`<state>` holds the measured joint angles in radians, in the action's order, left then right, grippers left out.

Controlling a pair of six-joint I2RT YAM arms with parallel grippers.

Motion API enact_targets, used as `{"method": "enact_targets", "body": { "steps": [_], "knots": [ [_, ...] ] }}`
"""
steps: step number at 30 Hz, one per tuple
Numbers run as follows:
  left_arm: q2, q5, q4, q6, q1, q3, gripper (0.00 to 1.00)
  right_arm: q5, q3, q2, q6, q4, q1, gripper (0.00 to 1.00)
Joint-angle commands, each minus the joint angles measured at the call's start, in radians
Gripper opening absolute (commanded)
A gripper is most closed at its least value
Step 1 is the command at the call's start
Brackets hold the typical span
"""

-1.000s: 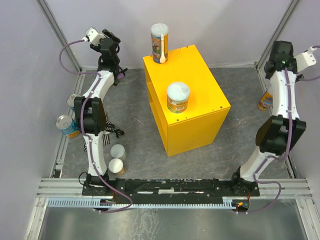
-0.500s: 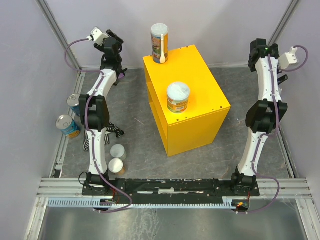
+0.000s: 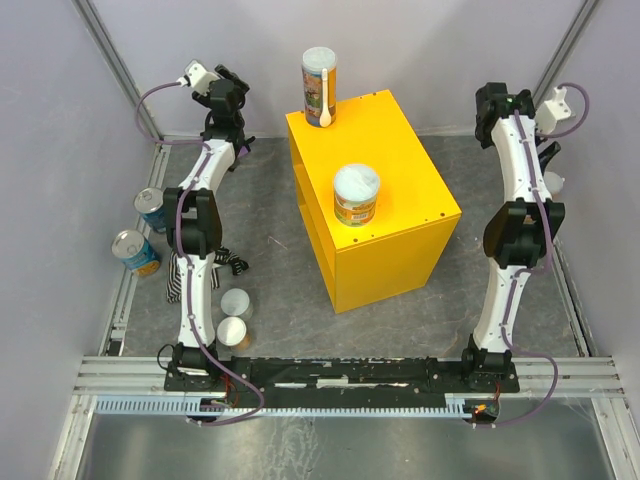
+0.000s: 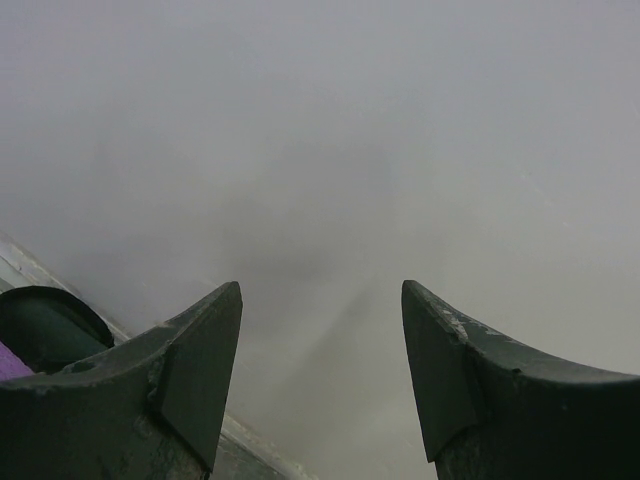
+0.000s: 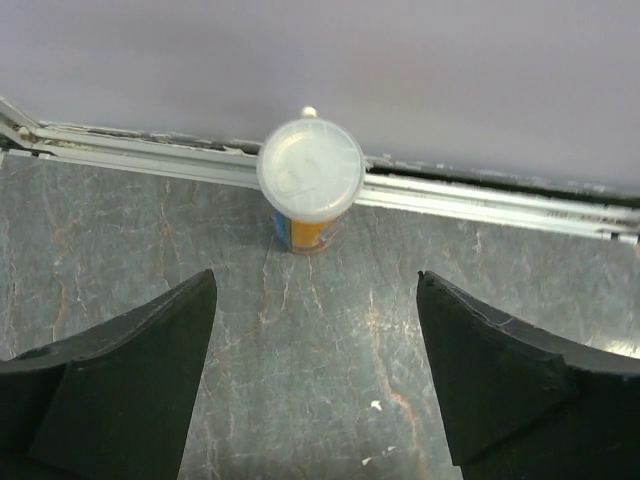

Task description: Place and organize the canned foods onto the counter

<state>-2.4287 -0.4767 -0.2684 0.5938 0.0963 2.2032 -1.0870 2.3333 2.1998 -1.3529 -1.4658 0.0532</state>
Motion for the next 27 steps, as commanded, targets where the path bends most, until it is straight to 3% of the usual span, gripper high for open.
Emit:
{"method": "enact_targets", "body": {
  "steps": [1,3,6,13,27],
  "knots": [
    [0.004,0.015,-0.023,0.041,-0.006,0.049,0.71,-0.103,0.003,-0.113,0.395,0.216,0.012,0.87],
    [0.006,0.017,-0.025,0.043,-0.006,0.045,0.71,-0.044,-0.011,-0.126,0.556,0.307,0.033,0.80],
    [0.010,0.021,-0.032,0.044,-0.006,0.038,0.71,0.066,0.009,-0.114,0.638,0.319,0.087,0.67],
    [0.013,0.033,-0.035,0.046,-0.007,0.032,0.72,0.326,0.119,-0.028,0.804,0.218,0.221,0.57],
    [0.001,0.026,-0.032,0.033,-0.002,0.031,0.71,0.485,0.281,0.093,0.951,0.142,0.282,0.59]
  ]
}}
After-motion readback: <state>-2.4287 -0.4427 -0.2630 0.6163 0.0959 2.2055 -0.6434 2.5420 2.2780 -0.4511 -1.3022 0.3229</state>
